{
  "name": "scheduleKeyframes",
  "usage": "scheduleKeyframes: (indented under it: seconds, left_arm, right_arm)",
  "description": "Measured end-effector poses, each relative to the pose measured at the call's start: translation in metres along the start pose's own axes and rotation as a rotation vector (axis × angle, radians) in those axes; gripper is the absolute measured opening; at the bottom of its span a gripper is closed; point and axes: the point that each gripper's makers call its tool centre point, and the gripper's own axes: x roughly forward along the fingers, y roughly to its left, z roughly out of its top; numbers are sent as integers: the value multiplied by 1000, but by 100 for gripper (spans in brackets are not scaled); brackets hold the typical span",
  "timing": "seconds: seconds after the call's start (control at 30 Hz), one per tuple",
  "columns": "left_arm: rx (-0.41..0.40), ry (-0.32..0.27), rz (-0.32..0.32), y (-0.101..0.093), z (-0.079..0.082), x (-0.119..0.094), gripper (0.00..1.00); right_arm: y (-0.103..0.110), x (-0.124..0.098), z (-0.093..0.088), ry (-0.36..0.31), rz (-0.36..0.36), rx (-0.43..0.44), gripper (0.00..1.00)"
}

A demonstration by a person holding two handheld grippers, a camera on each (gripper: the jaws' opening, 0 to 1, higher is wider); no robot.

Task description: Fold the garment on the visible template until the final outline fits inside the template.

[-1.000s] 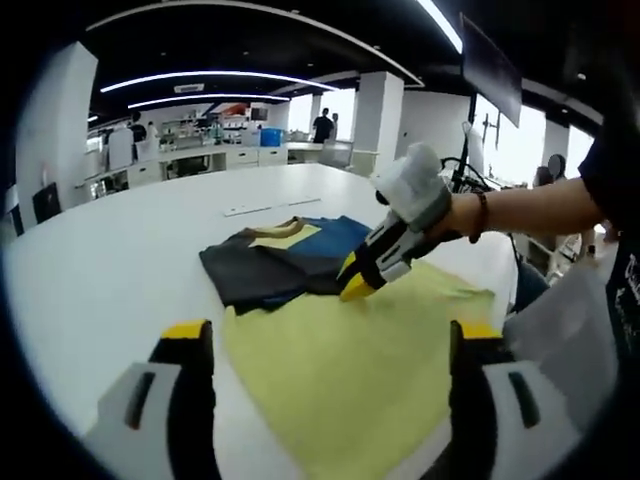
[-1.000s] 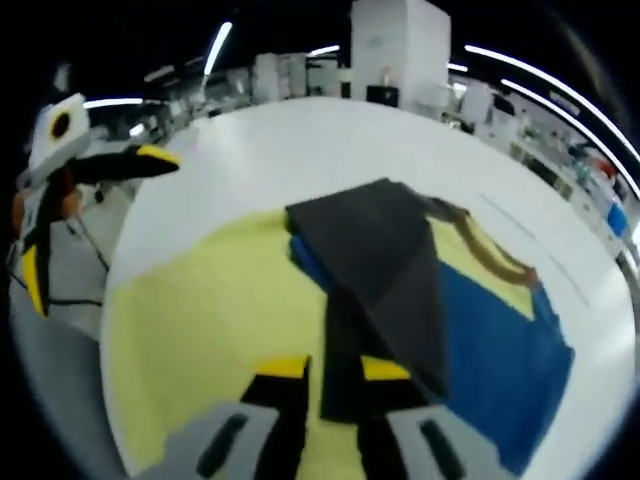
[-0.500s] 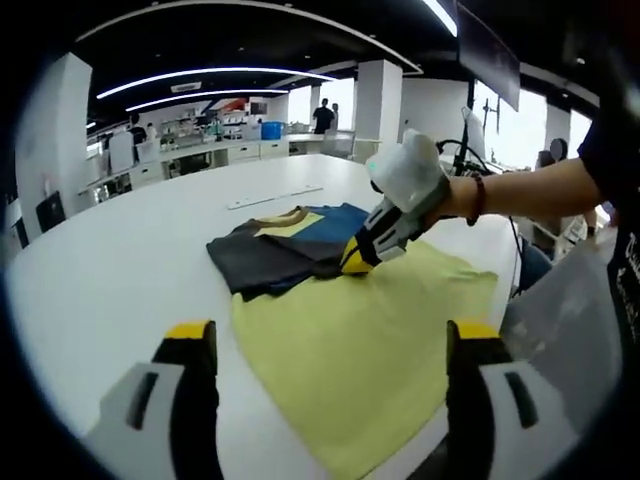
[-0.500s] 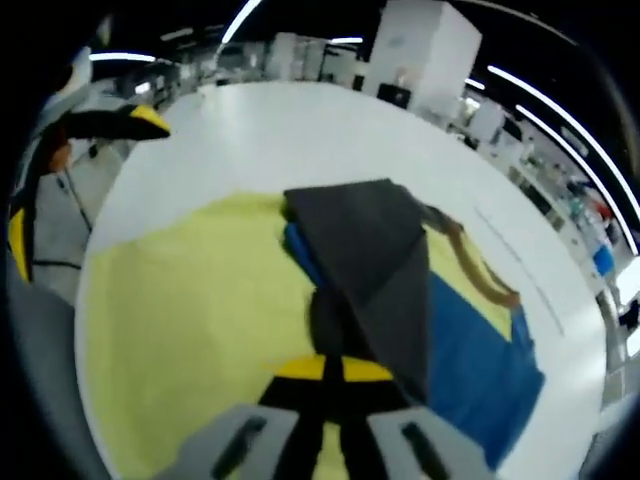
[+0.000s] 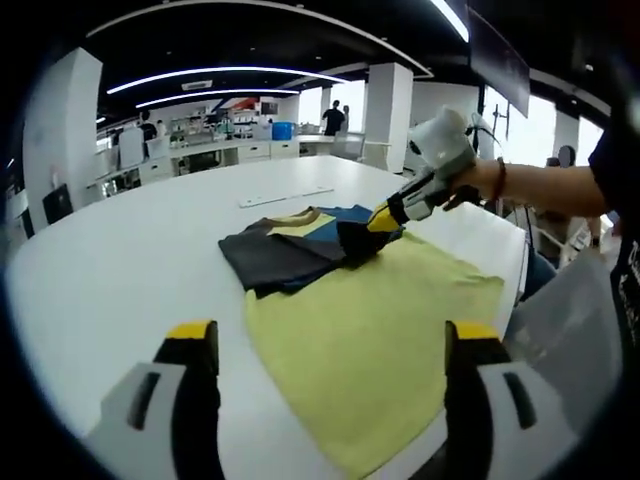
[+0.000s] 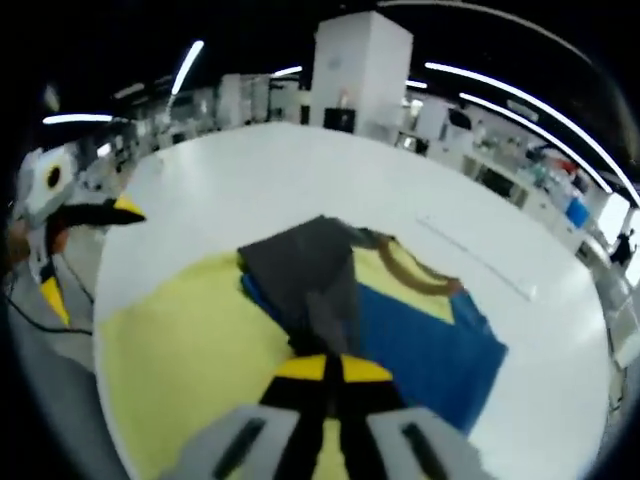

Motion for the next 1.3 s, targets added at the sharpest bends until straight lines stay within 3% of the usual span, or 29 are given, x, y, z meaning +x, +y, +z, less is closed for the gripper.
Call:
scheduleKeyframes:
  seconds: [0.17, 0.37, 0.7, 0.93, 1.03, 1.13, 1.2, 1.3]
  left_arm:
    - [-13, -2, -6, -2, 1, 1, 91]
    - [0, 3, -10, -3, 2, 3, 92]
    - [-7, 10, -12, -2, 0, 3, 92]
    - [-10, 13, -12, 0, -2, 4, 94]
    - [-15, 20, -23, -1, -4, 4, 96]
    - [-9, 23, -35, -1, -6, 5, 98]
    - [-1, 34, -39, 0, -8, 6, 99]
    - [18, 53, -68, -3, -10, 4, 99]
  right_arm:
    - [-32, -12, -8, 4, -92, 51, 0]
    - [-52, -16, -20, -3, -141, 160, 0]
    - [-62, -14, -57, -7, -178, 525, 0]
    - [-70, -23, -70, -1, -240, 547, 0]
    - [-72, -26, -70, -2, -230, 540, 17]
    - [-69, -30, -68, 3, -196, 471, 33]
    - [-57, -37, -70, 42, -154, 443, 41]
    - [-42, -44, -61, 17, -95, 417, 62]
